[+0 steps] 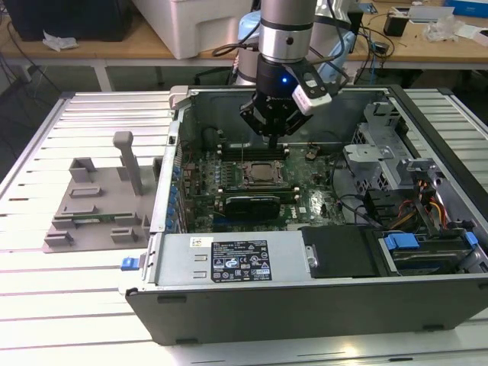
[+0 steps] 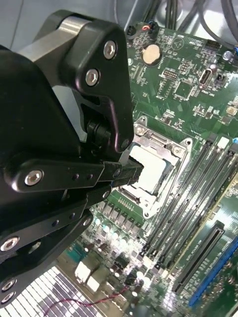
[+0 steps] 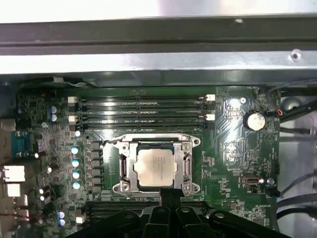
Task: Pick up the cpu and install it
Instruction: 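Install the first cpu locking lever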
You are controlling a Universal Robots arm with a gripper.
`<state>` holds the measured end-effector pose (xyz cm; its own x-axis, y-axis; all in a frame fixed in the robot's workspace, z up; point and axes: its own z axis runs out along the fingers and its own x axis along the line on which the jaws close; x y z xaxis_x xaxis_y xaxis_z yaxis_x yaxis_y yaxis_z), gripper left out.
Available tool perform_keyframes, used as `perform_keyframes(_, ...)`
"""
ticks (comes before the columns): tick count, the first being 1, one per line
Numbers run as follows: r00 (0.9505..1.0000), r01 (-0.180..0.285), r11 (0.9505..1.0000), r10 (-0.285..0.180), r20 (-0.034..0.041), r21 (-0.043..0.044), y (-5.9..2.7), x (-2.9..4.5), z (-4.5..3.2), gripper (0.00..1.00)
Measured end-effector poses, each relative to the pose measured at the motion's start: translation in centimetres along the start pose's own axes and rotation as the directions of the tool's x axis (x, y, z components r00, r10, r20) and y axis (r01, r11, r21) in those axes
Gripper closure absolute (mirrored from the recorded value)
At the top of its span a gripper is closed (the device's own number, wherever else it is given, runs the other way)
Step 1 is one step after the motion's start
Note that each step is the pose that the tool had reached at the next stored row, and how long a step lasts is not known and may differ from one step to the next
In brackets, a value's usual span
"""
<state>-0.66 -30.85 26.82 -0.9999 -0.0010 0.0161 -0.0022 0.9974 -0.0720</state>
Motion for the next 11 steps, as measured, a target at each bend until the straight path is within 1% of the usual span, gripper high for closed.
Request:
perform_keyframes(3, 0.9992, 0.040, 0.9992, -0.040, 0.0029, 0.0007, 0.00, 0.00, 0.00, 0.90)
perform_keyframes(4, 0.9982, 0.059, 0.9982, -0.059, 0.0043, 0.0010, 0.00, 0.00, 0.00, 0.90)
perform_keyframes(6, 0.9969, 0.079, 0.9969, -0.079, 0.0056, 0.0014, 0.00, 0.00, 0.00, 0.90)
perform_keyframes(11, 0.9913, 0.132, 0.9913, -0.132, 0.0094, 0.0027, 0.00, 0.00, 0.00, 0.90)
